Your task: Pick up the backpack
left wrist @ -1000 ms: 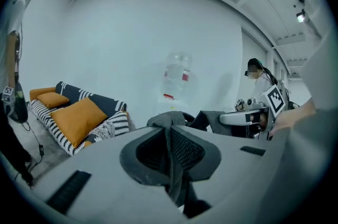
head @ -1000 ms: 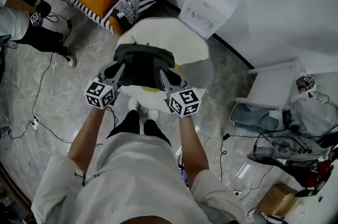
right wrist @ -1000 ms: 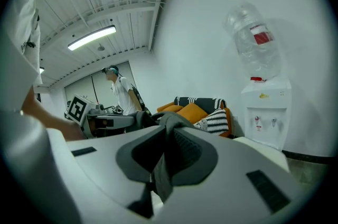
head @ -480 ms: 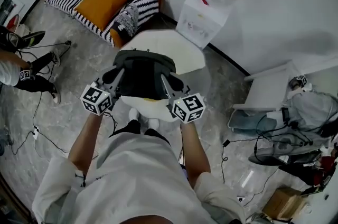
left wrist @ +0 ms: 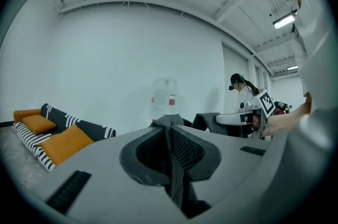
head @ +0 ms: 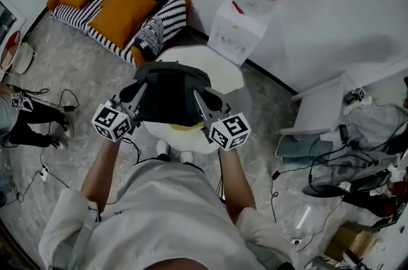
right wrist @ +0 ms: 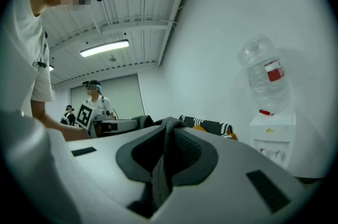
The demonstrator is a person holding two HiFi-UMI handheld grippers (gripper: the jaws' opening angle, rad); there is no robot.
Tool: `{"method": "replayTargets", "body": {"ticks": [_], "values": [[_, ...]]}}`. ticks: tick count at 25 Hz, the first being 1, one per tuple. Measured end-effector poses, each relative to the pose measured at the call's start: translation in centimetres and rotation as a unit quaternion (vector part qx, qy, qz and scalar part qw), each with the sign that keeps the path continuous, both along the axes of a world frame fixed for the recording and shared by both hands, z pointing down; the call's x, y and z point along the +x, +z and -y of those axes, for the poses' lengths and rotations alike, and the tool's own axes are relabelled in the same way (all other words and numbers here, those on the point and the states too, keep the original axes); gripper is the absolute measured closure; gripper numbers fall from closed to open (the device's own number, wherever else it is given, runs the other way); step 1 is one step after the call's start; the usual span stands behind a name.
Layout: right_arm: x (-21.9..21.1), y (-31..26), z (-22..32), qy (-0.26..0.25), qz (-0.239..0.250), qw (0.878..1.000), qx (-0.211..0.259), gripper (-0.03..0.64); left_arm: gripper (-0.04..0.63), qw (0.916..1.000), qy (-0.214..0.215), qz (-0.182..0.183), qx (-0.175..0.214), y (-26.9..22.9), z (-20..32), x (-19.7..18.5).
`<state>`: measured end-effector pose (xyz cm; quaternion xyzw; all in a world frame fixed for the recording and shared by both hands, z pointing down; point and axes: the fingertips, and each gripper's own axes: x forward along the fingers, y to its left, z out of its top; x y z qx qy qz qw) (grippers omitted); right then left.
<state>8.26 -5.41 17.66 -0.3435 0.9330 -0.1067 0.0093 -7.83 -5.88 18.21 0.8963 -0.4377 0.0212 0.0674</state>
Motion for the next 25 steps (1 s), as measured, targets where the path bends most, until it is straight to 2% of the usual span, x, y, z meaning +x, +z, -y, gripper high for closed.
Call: {"method": "replayTargets", "body": {"ticks": [15, 19, 25], "values": [[0.0, -7.1, 1.3, 0.015, 0.014, 0.998, 0.059, 0.581, 0.566, 0.9968, 0.036, -0.020, 0.069, -7.3, 1.7, -0.1], [0.1, -8.4, 1.8, 0.018, 0.016, 0.997, 0.069, 0.581, 0.566, 0.9954, 0.044, -0.032, 0.078, -8.6, 2.2, -0.1], [0.1, -9.2, 2.3, 0.026, 0.017, 0.997, 0.069, 0.581, 0.566, 0.9947, 0.056, -0.028, 0.081, -9.2, 2.8, -0.1]]}}
